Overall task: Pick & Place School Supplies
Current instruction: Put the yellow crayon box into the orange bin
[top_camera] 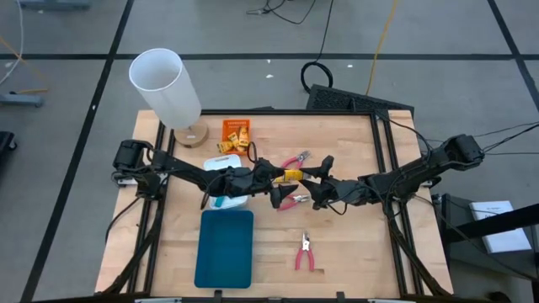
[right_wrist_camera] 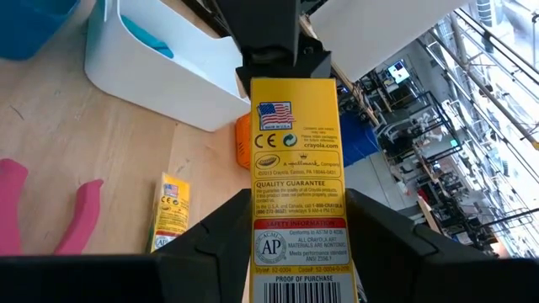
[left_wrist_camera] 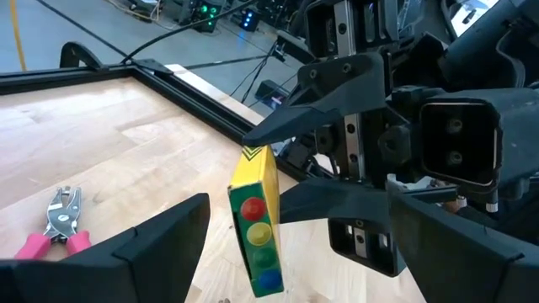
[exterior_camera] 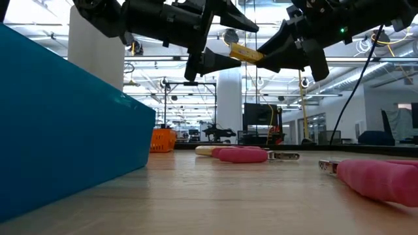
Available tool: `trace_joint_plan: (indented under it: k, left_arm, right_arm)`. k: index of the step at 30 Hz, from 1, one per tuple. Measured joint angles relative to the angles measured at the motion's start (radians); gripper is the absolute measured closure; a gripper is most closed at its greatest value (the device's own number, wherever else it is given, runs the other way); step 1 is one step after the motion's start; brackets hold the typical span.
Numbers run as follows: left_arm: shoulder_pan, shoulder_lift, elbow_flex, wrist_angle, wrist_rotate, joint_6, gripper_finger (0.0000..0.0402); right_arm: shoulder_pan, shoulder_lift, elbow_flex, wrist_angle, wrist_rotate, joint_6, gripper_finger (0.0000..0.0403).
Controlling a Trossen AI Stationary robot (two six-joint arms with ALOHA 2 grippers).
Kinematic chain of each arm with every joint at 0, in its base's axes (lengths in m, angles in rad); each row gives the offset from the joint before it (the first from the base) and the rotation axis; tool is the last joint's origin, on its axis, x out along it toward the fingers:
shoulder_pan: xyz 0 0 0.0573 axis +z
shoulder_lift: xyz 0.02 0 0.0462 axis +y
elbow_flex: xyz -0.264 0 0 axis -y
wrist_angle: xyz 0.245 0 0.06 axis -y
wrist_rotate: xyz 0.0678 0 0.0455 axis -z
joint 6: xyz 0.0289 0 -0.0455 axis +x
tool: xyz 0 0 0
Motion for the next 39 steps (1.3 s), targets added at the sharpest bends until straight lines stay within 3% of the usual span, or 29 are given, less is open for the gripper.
trace_joint_plan:
  k: [5, 18, 39]
  left_arm:
    - [0.000, 0.000, 0.000, -0.001, 0.000, 0.000, 0.0059]
    - [0.000, -0.001, 0.000, -0.003, -0.001, 0.000, 0.0206]
    - [0.008, -0.001, -0.002, -0.004, -0.005, -0.016, 0.0319]
  right_arm:
    - [0.000, 0.000, 0.000, 0.000, 0.000, 0.002, 0.0239]
    - [0.000, -0.001, 0.000, 0.000, 0.000, 0.003, 0.0239]
    - [0.000, -0.001, 0.000, 0.001, 0.000, 0.003, 0.0238]
